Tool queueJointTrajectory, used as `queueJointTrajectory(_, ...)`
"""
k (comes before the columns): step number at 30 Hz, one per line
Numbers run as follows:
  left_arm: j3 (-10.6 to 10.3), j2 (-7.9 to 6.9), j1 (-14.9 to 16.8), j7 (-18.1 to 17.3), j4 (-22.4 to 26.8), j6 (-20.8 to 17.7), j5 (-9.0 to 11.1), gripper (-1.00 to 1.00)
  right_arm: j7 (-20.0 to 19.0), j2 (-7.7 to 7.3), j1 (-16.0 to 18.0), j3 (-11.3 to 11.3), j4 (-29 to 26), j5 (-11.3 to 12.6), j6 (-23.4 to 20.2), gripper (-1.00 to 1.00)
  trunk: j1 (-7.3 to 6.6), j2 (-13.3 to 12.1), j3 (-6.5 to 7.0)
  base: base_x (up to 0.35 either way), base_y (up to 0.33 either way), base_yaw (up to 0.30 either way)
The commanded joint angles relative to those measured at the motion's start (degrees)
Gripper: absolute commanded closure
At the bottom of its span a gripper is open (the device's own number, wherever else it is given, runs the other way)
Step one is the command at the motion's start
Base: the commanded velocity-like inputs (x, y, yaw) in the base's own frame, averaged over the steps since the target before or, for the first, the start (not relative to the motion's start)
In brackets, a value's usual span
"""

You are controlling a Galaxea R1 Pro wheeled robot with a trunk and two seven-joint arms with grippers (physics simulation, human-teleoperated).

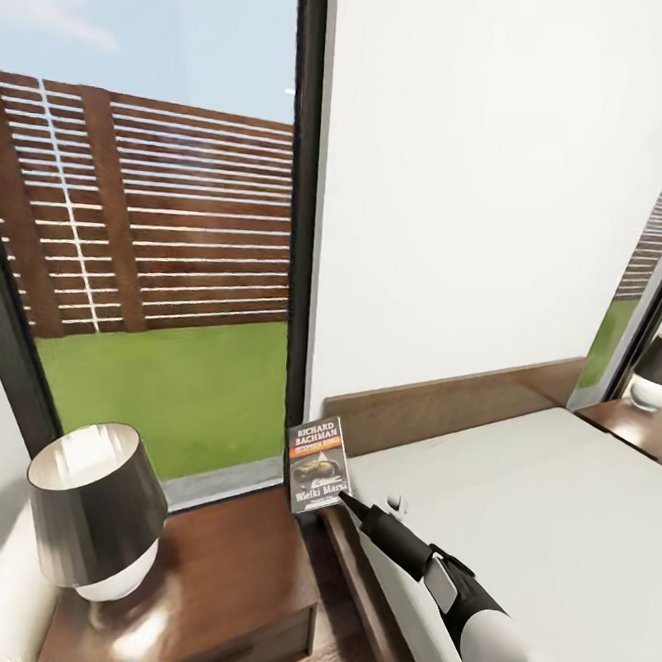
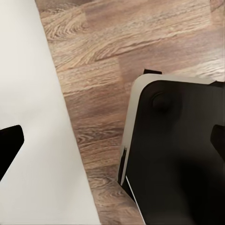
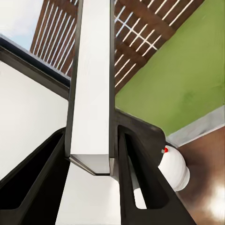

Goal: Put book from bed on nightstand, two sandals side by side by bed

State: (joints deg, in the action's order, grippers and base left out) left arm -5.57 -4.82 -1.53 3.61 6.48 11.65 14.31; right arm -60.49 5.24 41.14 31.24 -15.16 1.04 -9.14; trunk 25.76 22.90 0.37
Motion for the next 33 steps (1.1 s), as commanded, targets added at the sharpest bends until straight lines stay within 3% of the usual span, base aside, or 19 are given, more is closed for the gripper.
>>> queueJointTrajectory(1,-0.5,-0.02,-0.1,0.3,0.1,0.1,0.5,-1.0,-0.2,0.03,0.0,0.2,0.0,0.1,-0.6,1.0,0.02,0.0,0.06,0.0,-0.094,0.205)
queueJointTrajectory(20,-0.5,-0.01,-0.1,0.3,0.1,0.1,0.5,-1.0,-0.2,0.03,0.0,0.3,0.0,0.1,-0.5,1.0,0.02,0.0,1.29,0.0,0.012,0.204)
queueJointTrajectory(33,-0.5,-0.01,-0.1,0.3,0.1,0.1,0.5,-1.0,-0.2,0.03,0.0,0.3,0.0,0.2,-0.4,1.0,0.02,0.0,1.49,0.0,0.045,0.049)
